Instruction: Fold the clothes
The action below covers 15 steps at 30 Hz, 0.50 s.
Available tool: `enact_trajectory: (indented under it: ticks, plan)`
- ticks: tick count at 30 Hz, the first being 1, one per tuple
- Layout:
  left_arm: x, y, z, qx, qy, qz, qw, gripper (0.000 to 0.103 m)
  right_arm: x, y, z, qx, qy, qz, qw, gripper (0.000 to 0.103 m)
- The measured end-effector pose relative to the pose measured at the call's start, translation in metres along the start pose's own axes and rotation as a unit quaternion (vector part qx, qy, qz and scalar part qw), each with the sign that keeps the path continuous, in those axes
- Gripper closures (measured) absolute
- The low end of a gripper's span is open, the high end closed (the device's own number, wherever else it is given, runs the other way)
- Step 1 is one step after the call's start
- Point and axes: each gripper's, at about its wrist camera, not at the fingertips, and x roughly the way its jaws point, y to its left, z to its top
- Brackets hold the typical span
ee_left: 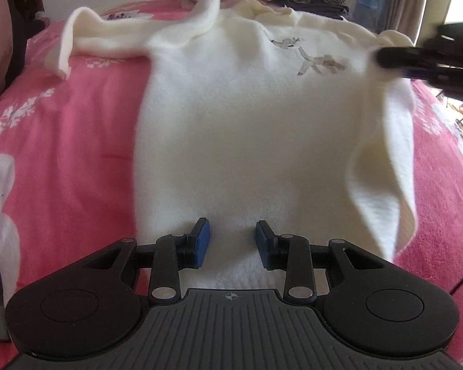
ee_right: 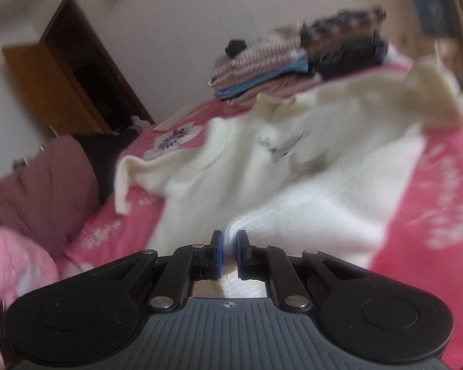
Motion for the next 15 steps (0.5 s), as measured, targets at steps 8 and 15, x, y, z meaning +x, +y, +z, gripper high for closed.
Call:
enact_trajectory:
  ticks: [8,15]
  plan:
    - [0.003,0.0,-0.002,0.01,-0.003,-0.004,0.9999,0.069,-0.017,-0.053,0.018,0.096,-0.057,0.042,0.993,0.063]
    - [0.005,-0.003,-0.004,0.023,-0.008,0.002,0.9997,0.067,-0.02,-0.007,-0.013,-0.076,-0.015,-0.03,0.997,0.054]
